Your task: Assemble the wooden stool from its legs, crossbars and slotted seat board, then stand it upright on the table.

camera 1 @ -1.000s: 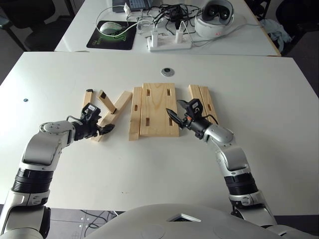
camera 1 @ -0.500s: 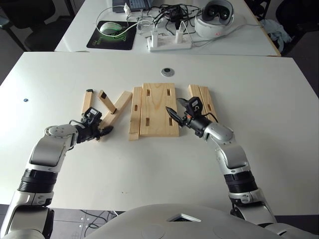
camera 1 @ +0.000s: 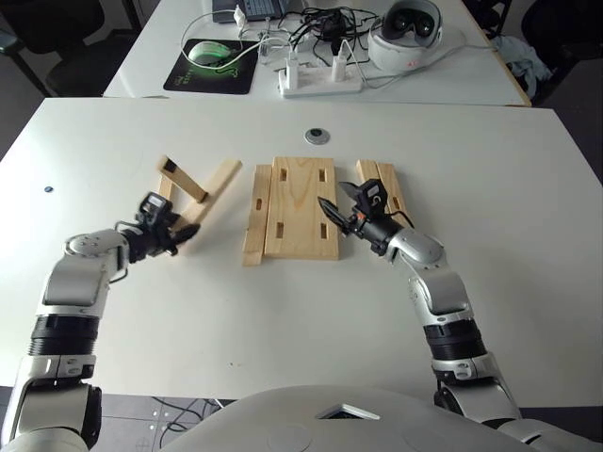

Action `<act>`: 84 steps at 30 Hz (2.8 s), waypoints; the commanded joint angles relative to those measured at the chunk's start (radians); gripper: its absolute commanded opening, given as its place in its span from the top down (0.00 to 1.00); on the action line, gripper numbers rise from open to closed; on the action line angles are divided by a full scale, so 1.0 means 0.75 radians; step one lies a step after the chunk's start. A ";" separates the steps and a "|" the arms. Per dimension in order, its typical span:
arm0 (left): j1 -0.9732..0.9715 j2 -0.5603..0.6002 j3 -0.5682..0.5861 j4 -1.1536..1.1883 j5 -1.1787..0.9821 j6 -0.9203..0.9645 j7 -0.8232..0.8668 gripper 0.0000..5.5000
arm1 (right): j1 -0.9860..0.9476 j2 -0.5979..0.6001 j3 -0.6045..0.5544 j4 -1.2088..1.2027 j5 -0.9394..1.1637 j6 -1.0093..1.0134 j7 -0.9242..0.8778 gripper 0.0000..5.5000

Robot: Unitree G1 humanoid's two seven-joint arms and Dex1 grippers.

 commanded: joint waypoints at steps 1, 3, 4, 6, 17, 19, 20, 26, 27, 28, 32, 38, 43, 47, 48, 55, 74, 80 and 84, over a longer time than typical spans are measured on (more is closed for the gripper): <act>-0.155 0.008 0.162 0.029 -0.171 -0.126 -0.150 0.62 | -0.089 0.064 -0.187 0.047 0.246 0.040 0.038 0.47; -0.207 -0.032 0.166 -0.022 -0.259 -0.124 -0.220 0.62 | -0.121 0.057 -0.258 0.015 0.427 0.135 0.126 0.47; -0.236 -0.058 0.156 -0.050 -0.309 -0.106 -0.257 0.62 | -0.142 0.055 -0.299 -0.003 0.534 0.194 0.165 0.47; -0.283 -0.101 0.116 -0.100 -0.400 -0.053 -0.335 0.62 | -0.196 0.024 -0.349 -0.024 0.699 0.302 0.253 0.47; -0.429 -0.175 0.034 -0.243 -0.734 0.318 -0.463 0.62 | -0.379 -0.132 -0.425 -0.070 1.094 0.639 0.433 0.47; -0.415 -0.170 0.015 -0.262 -0.742 0.348 -0.474 0.62 | -0.382 -0.131 -0.433 -0.084 1.135 0.664 0.422 0.47; -0.409 -0.167 0.004 -0.267 -0.737 0.355 -0.480 0.62 | -0.383 -0.130 -0.440 -0.092 1.159 0.678 0.417 0.47; -0.369 -0.162 -0.039 -0.316 -0.754 0.422 -0.509 0.62 | -0.393 -0.109 -0.482 -0.120 1.306 0.745 0.358 0.47; -0.366 -0.161 -0.045 -0.319 -0.752 0.427 -0.513 0.62 | -0.393 -0.108 -0.489 -0.125 1.334 0.757 0.350 0.47; -0.363 -0.162 -0.048 -0.321 -0.755 0.434 -0.516 0.62 | -0.391 -0.110 -0.496 -0.132 1.377 0.778 0.344 0.47; -0.356 -0.157 -0.055 -0.334 -0.766 0.458 -0.522 0.62 | -0.393 -0.115 -0.511 -0.141 1.455 0.808 0.311 0.47; -0.347 -0.165 -0.066 -0.364 -0.812 0.515 -0.530 0.62 | -0.380 -0.126 -0.483 -0.139 1.440 0.806 0.297 0.47; -0.361 -0.164 -0.044 -0.363 -0.851 0.551 -0.519 0.62 | -0.348 -0.165 -0.425 -0.105 1.327 0.797 0.304 0.47; -0.367 -0.159 -0.033 -0.358 -0.852 0.553 -0.517 0.62 | -0.339 -0.173 -0.420 -0.088 1.332 0.822 0.325 0.37; -0.366 -0.158 -0.032 -0.362 -0.855 0.557 -0.517 0.62 | -0.338 -0.172 -0.424 -0.090 1.349 0.831 0.331 0.33; -0.345 -0.136 -0.057 -0.370 -0.847 0.568 -0.545 0.62 | -0.330 -0.155 -0.472 -0.120 1.496 0.890 0.337 0.15; -0.319 -0.096 -0.093 -0.405 -0.860 0.608 -0.585 0.62 | -0.331 -0.162 -0.468 -0.102 1.545 0.896 0.315 0.31; -0.314 -0.091 -0.100 -0.411 -0.861 0.607 -0.587 0.62 | -0.324 -0.174 -0.458 -0.118 1.573 0.928 0.335 0.48; -0.300 -0.070 -0.124 -0.411 -0.825 0.584 -0.600 0.62 | -0.328 -0.178 -0.462 -0.108 1.576 0.940 0.343 0.58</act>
